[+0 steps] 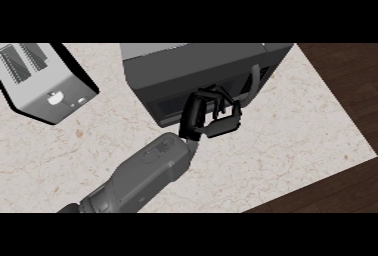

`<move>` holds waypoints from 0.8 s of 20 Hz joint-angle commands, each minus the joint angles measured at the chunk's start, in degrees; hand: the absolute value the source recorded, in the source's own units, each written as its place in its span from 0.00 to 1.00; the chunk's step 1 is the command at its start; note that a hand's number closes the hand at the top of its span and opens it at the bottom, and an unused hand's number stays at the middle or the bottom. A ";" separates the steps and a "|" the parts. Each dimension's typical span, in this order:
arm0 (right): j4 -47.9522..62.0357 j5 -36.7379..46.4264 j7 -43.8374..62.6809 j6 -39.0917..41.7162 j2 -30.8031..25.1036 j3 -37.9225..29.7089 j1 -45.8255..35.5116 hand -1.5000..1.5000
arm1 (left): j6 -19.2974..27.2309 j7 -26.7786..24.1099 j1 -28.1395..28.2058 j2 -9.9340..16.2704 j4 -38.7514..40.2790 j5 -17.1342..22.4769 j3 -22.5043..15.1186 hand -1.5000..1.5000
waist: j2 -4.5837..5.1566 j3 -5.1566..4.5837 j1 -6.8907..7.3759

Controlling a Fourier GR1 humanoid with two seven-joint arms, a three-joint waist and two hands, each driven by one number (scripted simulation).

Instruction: Pick up the milk, place it into the microwave and close the microwave

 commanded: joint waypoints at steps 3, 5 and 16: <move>1.68 -0.60 0.34 0.79 -1.97 -1.12 -1.47 0.00 | -0.62 -0.39 -5.83 0.03 4.62 1.84 2.97 1.00 | 0.51 -0.04 -0.13; 2.59 -1.04 0.29 0.31 -1.93 -1.84 -1.74 0.00 | -0.76 -0.98 -5.49 0.03 4.88 2.51 2.84 1.00 | 0.66 -0.01 -0.20; 5.08 1.37 -0.60 1.58 -6.44 -3.40 -3.88 0.00 | -0.25 -3.09 -6.68 0.03 5.07 5.15 1.64 1.00 | 0.87 0.19 0.04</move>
